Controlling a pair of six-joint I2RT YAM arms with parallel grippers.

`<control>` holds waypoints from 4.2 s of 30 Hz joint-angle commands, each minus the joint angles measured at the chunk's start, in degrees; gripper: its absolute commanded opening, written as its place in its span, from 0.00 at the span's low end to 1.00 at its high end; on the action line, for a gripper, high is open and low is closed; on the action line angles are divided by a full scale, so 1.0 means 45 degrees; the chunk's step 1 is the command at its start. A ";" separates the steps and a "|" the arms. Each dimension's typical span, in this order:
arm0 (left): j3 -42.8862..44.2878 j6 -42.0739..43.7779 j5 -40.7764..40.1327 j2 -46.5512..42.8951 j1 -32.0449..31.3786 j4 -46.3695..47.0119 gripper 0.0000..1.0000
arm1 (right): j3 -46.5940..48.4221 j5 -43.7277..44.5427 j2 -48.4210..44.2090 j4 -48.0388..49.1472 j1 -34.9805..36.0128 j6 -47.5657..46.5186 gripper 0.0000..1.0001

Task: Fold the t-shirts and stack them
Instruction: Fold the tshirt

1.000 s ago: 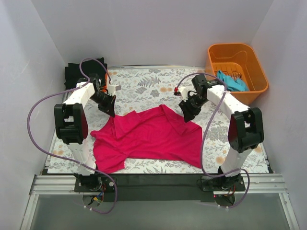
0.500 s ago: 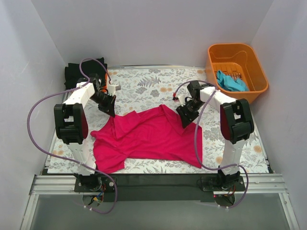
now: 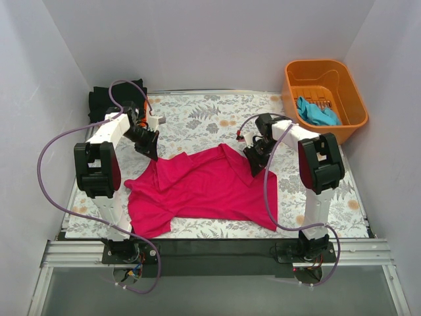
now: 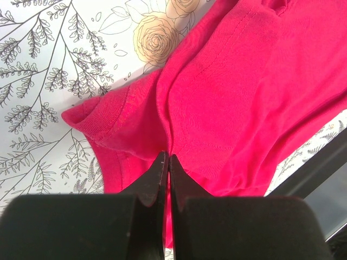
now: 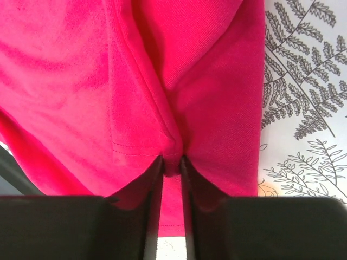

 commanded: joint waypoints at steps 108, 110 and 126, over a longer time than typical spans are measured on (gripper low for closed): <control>-0.1705 -0.5081 -0.1753 -0.1917 0.2517 1.4630 0.00 | 0.0759 0.5594 -0.2004 1.1777 -0.1498 -0.4343 0.01; -0.1021 -0.5022 -0.1871 -0.1189 0.2362 1.4415 0.00 | 0.1481 0.5790 -0.1069 1.1817 -0.1479 -0.4538 0.01; 0.2576 -0.4025 -0.6070 0.1452 0.0916 1.2482 0.00 | 0.5643 0.8214 0.2960 1.2618 -0.1635 -0.5202 0.01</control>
